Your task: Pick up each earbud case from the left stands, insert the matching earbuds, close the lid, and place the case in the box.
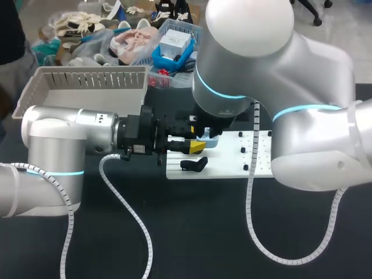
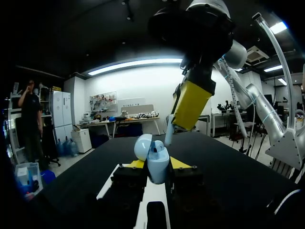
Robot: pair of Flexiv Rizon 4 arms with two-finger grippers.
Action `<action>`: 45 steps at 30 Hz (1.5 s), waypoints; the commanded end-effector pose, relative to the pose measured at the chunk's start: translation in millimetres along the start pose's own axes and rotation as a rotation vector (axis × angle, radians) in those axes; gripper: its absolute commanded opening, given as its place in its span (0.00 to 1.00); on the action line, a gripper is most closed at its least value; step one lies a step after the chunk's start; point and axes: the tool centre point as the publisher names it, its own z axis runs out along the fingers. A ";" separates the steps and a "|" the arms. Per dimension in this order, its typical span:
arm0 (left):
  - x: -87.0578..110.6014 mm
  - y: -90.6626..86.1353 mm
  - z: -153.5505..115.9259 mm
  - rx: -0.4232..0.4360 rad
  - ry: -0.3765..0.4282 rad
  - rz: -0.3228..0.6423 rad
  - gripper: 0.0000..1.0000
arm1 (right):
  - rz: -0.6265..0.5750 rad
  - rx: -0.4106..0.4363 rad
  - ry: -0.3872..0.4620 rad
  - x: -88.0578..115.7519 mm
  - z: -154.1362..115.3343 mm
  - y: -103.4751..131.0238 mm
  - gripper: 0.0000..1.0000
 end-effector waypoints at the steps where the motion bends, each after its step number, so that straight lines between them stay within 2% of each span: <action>1: 0.0 -1.6 0.2 -0.006 0.000 0.002 0.00 | 0.001 -0.019 -0.014 1.5 5.3 -1.9 0.00; 24: 0.0 -1.6 0.2 -0.006 0.000 0.002 0.00 | -0.069 -0.055 -0.008 -5.3 12.6 -0.9 0.00; 45: 0.0 -1.6 0.2 -0.006 0.000 0.002 0.00 | -0.084 -0.059 0.004 -10.2 20.1 -0.7 0.00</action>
